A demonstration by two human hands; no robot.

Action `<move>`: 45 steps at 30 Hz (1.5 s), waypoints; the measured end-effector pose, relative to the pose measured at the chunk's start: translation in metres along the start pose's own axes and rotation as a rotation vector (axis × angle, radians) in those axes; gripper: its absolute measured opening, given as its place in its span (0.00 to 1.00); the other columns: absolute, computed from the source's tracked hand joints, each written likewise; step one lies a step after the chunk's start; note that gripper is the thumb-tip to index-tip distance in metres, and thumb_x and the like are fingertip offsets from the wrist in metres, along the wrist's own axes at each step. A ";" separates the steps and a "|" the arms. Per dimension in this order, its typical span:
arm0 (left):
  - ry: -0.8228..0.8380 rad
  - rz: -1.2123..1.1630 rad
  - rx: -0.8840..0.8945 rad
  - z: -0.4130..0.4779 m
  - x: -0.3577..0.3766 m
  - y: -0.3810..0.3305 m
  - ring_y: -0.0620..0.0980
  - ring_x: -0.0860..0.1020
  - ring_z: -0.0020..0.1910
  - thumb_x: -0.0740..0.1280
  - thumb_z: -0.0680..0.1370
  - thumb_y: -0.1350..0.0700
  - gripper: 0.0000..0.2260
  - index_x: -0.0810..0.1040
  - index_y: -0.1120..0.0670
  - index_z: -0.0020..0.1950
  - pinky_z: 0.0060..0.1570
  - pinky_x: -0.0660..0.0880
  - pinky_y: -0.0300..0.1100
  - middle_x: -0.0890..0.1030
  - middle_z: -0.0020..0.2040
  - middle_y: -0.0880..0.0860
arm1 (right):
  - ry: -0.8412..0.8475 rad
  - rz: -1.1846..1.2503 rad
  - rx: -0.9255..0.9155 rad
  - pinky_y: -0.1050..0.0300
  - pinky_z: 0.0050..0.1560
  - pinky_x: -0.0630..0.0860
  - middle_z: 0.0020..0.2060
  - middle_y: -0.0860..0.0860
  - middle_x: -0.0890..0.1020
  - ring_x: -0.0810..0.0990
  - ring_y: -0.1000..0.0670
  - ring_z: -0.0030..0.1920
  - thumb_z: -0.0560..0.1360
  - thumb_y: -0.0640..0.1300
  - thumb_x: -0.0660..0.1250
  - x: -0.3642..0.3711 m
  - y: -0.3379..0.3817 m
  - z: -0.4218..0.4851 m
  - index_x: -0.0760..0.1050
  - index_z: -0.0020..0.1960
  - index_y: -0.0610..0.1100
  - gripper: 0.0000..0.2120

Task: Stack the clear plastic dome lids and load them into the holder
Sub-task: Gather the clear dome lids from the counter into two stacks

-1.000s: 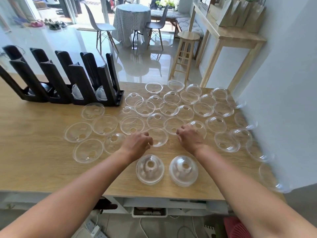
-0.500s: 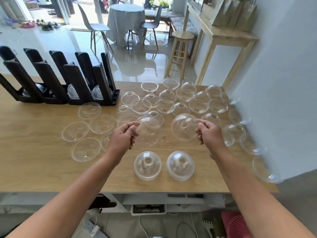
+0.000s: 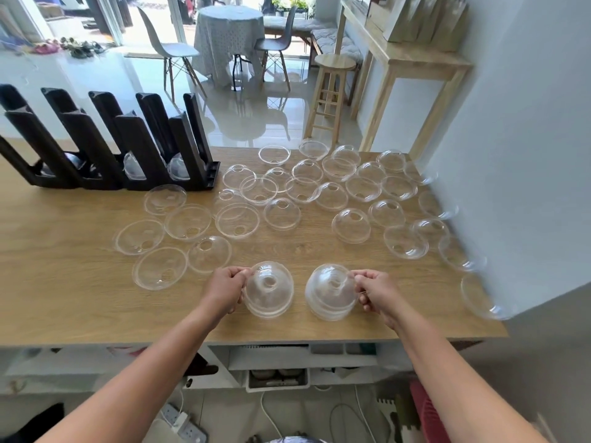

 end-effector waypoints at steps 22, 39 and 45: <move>0.040 0.613 0.616 -0.013 0.032 0.003 0.43 0.66 0.68 0.71 0.62 0.30 0.43 0.57 0.35 0.72 0.60 0.71 0.43 0.63 0.72 0.40 | -0.007 -0.856 -0.782 0.52 0.69 0.59 0.71 0.57 0.64 0.61 0.55 0.72 0.65 0.69 0.68 0.041 0.003 -0.024 0.51 0.75 0.64 0.44; -0.606 0.846 0.453 -0.031 -0.102 0.010 0.52 0.73 0.53 0.72 0.72 0.47 0.23 0.75 0.48 0.67 0.51 0.72 0.48 0.75 0.55 0.51 | 0.085 -1.023 -1.110 0.47 0.61 0.67 0.60 0.48 0.77 0.73 0.44 0.62 0.74 0.54 0.69 0.202 0.123 -0.026 0.75 0.64 0.49 0.20; -0.569 1.013 0.352 -0.028 -0.141 0.033 0.55 0.75 0.49 0.75 0.70 0.50 0.16 0.80 0.48 0.57 0.45 0.72 0.48 0.76 0.49 0.53 | 0.120 -1.368 -1.038 0.45 0.65 0.67 0.62 0.41 0.71 0.68 0.40 0.64 0.76 0.55 0.66 0.275 0.125 -0.016 0.73 0.64 0.44 0.21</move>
Point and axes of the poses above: each hand's wrist, its own z-axis towards the middle knuckle, its own x-axis out of the palm, y = z × x, the point moved 5 cm from there along z, towards the middle knuckle
